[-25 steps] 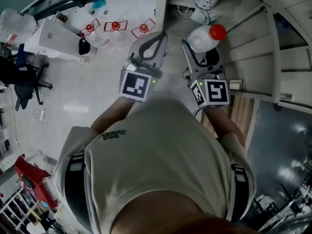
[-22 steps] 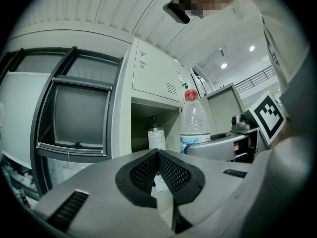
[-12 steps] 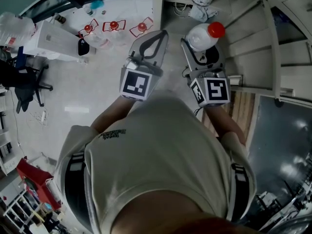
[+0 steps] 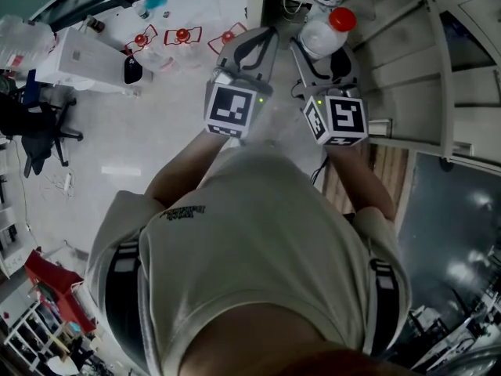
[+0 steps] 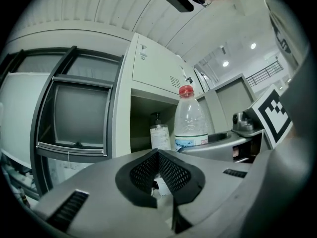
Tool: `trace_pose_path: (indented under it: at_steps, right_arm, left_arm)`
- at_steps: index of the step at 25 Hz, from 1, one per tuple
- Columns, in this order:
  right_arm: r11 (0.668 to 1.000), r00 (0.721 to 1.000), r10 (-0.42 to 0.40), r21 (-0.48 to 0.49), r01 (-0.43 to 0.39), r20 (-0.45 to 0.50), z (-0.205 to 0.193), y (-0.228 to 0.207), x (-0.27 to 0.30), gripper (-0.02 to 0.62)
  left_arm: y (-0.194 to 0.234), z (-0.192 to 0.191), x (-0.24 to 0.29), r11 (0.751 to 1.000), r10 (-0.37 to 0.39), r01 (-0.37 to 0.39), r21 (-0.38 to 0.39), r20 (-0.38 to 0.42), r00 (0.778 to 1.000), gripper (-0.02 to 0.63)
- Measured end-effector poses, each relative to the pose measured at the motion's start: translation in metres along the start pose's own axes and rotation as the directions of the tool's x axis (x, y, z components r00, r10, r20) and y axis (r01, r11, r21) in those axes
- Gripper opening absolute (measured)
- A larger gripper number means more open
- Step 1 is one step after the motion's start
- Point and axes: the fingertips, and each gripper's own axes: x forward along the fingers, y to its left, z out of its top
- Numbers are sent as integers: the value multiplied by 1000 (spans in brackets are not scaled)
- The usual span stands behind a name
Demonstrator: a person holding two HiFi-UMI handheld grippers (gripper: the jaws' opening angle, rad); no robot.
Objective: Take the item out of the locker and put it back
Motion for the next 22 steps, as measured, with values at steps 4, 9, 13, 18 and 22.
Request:
trace_pose_path:
  at_steps: [4, 9, 13, 18, 22]
  right_arm:
    - [1000, 1000, -8, -9, 8, -22, -8, -5, 20, 307]
    - [1000, 998, -26, 5, 26, -53, -25, -12, 46, 307]
    - [999, 996, -41, 13, 42, -83, -44, -14, 62, 307]
    - [998, 992, -60, 16, 62, -110, -69, -21, 78, 307]
    - [996, 987, -88, 23, 92, -131, -90, -26, 86, 307]
  left_arm:
    - [13, -5, 9, 999, 33, -33, -16, -5, 999, 12]
    - [19, -16, 23, 999, 45, -45, -18, -13, 999, 12]
    - [22, -32, 30, 999, 49, -50, -20, -36, 998, 12]
    - [24, -56, 39, 998, 50, -51, -22, -63, 997, 12]
    - [24, -76, 41, 998, 44, -48, -38, -95, 995, 12]
